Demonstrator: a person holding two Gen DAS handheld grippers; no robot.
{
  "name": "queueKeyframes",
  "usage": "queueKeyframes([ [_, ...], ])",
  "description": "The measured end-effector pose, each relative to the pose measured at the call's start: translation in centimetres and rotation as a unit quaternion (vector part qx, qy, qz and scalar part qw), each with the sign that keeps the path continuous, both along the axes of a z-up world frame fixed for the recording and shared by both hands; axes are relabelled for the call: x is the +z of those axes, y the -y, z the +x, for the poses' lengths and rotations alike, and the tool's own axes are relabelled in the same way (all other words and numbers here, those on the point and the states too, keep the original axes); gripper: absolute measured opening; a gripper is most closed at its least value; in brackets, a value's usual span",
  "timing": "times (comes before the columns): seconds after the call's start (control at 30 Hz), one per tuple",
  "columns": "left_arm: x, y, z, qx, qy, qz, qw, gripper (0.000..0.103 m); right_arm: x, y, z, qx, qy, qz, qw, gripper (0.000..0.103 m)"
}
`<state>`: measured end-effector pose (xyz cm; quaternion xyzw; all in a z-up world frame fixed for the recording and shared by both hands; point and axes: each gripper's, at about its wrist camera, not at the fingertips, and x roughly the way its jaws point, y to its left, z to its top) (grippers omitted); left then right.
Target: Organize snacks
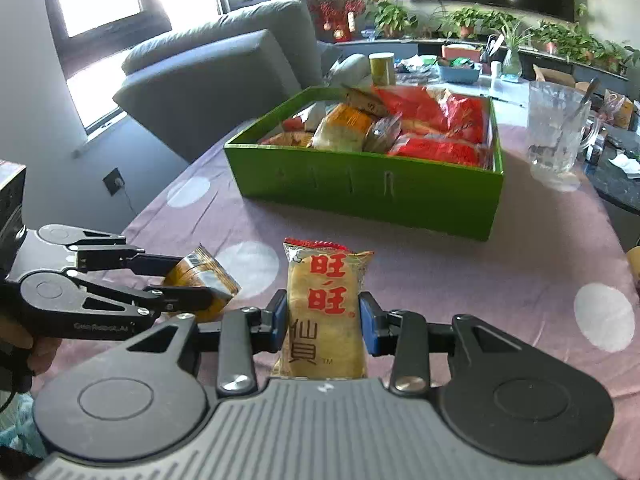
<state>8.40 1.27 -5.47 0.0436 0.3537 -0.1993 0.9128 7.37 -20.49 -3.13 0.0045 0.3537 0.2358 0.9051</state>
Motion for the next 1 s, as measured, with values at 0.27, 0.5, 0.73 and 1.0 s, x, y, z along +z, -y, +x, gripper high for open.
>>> queueKeyframes([
  [0.27,-0.6,0.7,0.2,0.005,-0.001,0.023,0.9997,0.054,0.7,0.5,0.2,-0.013,0.010,0.014,1.000,0.078],
  [0.5,-2.1,1.6,2.2,0.026,-0.034,0.030,0.9986,0.066,0.4,0.5,0.5,-0.017,0.003,0.018,1.000,0.078],
  [0.73,-2.1,2.7,3.1,0.030,-0.017,0.045,0.9984,0.035,0.3,0.7,0.6,-0.018,0.001,0.021,1.000,0.078],
  [1.0,-1.7,2.0,3.2,0.046,-0.041,0.014,0.9980,0.046,0.2,1.1,0.6,-0.022,0.000,0.027,0.999,0.078],
])
